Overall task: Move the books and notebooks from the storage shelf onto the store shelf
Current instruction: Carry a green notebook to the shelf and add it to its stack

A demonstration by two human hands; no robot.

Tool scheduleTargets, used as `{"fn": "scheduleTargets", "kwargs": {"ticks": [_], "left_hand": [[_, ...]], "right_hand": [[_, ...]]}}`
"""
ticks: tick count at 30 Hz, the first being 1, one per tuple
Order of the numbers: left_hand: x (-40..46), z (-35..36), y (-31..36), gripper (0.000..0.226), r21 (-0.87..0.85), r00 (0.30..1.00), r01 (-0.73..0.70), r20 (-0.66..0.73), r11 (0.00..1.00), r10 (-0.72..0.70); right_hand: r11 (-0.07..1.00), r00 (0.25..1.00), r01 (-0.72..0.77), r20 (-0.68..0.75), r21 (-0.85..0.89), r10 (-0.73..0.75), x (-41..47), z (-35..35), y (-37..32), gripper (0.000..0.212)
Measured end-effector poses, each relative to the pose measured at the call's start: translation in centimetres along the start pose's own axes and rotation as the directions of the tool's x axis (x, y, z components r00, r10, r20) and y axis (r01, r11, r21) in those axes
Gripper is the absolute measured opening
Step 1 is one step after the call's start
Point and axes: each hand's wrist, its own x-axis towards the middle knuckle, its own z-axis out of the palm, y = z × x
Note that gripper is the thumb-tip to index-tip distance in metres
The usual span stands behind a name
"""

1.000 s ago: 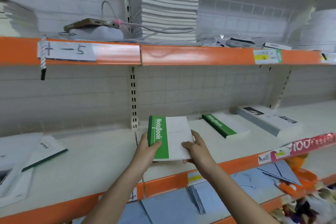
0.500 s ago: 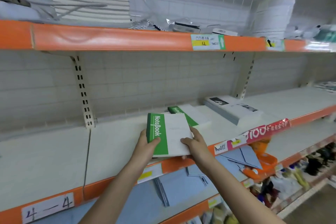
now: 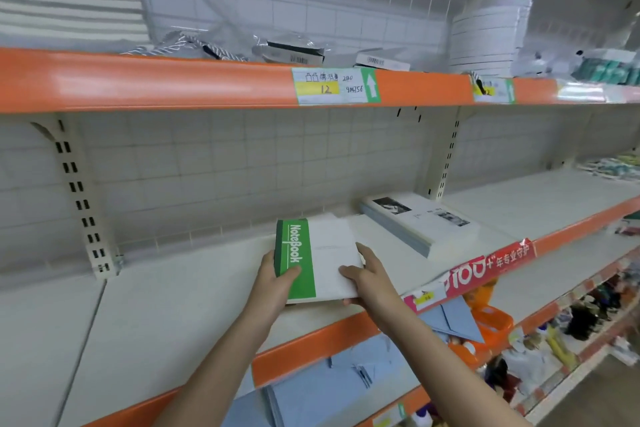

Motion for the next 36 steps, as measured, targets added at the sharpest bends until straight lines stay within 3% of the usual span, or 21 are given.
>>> {"fn": "scheduleTargets", "kwargs": {"ticks": [6, 14, 18, 24, 30, 34, 36], "left_hand": [[4.2, 1.6, 0.3, 0.038, -0.038, 0.998, -0.002, -0.068, 0.999, -0.001], [7.8, 3.3, 0.4, 0.027, -0.055, 0.994, 0.004, -0.109, 0.999, -0.010], [8.8, 4.2, 0.3, 0.026, -0.057, 0.989, 0.005, -0.149, 0.998, -0.013], [10.2, 6.0, 0.1, 0.023, -0.092, 0.974, 0.001, -0.225, 0.996, -0.021], [11.1, 8.7, -0.2, 0.031, -0.156, 0.937, 0.006, -0.344, 0.988, -0.059], [11.8, 9.9, -0.8, 0.025, -0.170, 0.899, 0.023, -0.428, 0.985, -0.095], [12.1, 10.3, -1.7, 0.026, -0.177, 0.885, 0.036, -0.451, 0.983, -0.114]], "right_hand": [[0.998, 0.999, 0.016, 0.045, -0.054, -0.014, 5.1, -1.0, -0.9, 0.047], [0.992, 0.998, 0.028, 0.051, -0.126, -0.022, 9.8, -2.6, -1.0, 0.030], [0.993, 0.998, 0.023, 0.063, -0.118, -0.016, 11.2, -3.1, -1.0, 0.039], [0.987, 0.991, 0.051, 0.129, -0.153, -0.031, 14.2, -4.9, -1.3, 0.032], [0.986, 0.978, 0.044, 0.210, -0.164, -0.009, 17.1, -6.7, -0.6, 0.031], [0.980, 0.973, 0.020, 0.230, -0.199, 0.027, 18.8, -7.6, 0.2, 0.039], [0.971, 0.968, 0.024, 0.247, -0.239, 0.037, 19.7, -8.1, 0.5, 0.032]]}}
